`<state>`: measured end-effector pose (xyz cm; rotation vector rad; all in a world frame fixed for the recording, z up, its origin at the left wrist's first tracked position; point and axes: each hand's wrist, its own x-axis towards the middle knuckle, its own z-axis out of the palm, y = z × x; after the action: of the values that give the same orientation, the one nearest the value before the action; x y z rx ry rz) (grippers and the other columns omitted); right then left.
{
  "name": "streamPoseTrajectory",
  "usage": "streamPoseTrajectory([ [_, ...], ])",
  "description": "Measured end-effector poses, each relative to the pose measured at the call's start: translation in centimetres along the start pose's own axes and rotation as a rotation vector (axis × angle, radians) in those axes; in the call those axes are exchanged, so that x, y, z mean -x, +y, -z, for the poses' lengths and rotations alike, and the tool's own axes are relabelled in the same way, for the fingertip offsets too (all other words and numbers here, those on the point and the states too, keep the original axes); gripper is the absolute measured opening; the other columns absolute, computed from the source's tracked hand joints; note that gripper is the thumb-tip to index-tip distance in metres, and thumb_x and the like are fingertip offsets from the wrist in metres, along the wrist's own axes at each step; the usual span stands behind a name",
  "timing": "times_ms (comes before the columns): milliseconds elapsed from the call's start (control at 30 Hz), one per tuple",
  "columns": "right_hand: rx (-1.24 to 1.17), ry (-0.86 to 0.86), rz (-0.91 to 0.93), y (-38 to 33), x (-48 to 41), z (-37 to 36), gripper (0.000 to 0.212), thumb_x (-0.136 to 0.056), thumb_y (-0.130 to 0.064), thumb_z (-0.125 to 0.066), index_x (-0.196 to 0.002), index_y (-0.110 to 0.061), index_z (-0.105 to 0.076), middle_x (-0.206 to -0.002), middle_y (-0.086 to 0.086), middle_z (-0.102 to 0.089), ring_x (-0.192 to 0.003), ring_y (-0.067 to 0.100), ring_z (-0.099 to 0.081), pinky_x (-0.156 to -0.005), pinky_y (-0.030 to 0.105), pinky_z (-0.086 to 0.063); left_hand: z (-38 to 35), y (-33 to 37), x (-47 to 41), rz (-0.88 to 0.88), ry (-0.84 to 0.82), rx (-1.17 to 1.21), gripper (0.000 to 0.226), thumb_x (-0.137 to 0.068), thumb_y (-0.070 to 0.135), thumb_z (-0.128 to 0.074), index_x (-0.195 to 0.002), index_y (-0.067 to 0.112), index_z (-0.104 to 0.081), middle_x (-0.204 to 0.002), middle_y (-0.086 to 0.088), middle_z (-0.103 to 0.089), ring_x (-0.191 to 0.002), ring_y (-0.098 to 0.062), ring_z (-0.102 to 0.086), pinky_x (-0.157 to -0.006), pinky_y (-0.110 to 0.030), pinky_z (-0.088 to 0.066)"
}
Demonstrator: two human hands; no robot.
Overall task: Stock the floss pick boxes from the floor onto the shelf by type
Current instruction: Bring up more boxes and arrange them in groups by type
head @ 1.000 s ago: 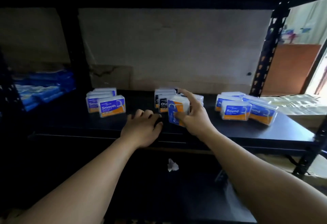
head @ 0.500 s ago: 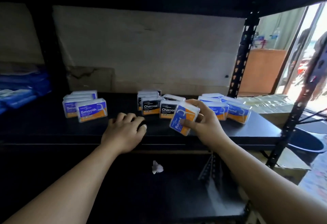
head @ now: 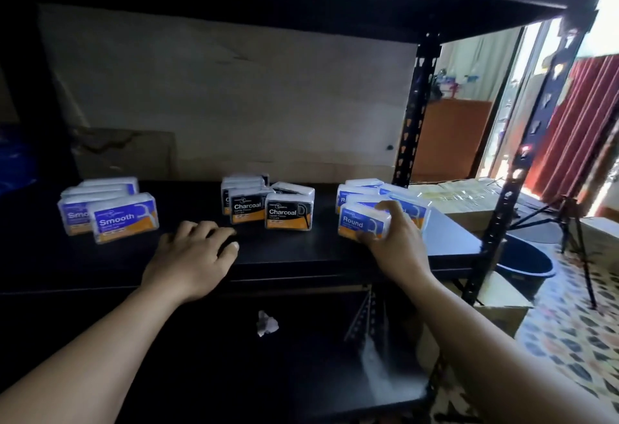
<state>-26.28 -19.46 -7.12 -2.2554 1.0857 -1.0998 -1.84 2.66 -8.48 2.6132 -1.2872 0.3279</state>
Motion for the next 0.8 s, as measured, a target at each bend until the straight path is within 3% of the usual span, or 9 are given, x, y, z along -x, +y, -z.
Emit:
streamPoseTrajectory([
  [67,0.049,0.02,-0.011,0.3,-0.6,0.2,0.052,-0.081,-0.034,-0.075,-0.124,-0.031,-0.046,-0.121,0.005,-0.055,-0.11,0.029,-0.054,-0.092,0.044,-0.047,0.1,0.0,0.0,0.003,0.0,-0.001,0.051,-0.098,0.059,-0.02,-0.143,0.042,-0.038,-0.149,0.016,-0.035,-0.136,-0.017,-0.028,-0.106,-0.046,-0.027],
  [333,0.18,0.026,-0.075,1.1,-2.9,-0.2,0.053,-0.084,-0.035,-0.068,-0.133,-0.033,-0.046,-0.127,0.009,-0.045,-0.112,0.034,-0.051,-0.094,0.043,-0.046,0.0,-0.1,-0.1,-0.005,-0.002,-0.002,0.05,-0.098,0.058,-0.019,-0.142,0.043,-0.038,-0.149,0.016,-0.035,-0.136,-0.016,-0.027,-0.106,-0.045,-0.027],
  [567,0.269,0.088,-0.088,0.2,-1.6,-0.7,0.073,-0.084,-0.045,-0.068,-0.146,-0.031,-0.033,-0.149,0.013,-0.03,-0.136,0.035,-0.028,-0.107,0.048,-0.03,0.2,0.0,0.0,-0.004,0.008,0.014,0.049,-0.098,0.058,-0.022,-0.141,0.041,-0.041,-0.149,0.015,-0.038,-0.135,-0.017,-0.029,-0.105,-0.045,-0.028],
  [800,0.253,0.096,0.084,-2.5,3.3,-2.1,0.062,-0.085,-0.055,-0.063,-0.137,-0.029,-0.042,-0.156,0.01,-0.024,-0.138,0.032,-0.027,-0.108,0.047,-0.026,-0.3,0.0,1.4,-0.01,0.209,0.084,0.049,-0.097,0.06,-0.032,-0.12,0.029,-0.063,-0.127,0.01,-0.06,-0.118,-0.019,-0.049,-0.091,-0.039,-0.041],
])
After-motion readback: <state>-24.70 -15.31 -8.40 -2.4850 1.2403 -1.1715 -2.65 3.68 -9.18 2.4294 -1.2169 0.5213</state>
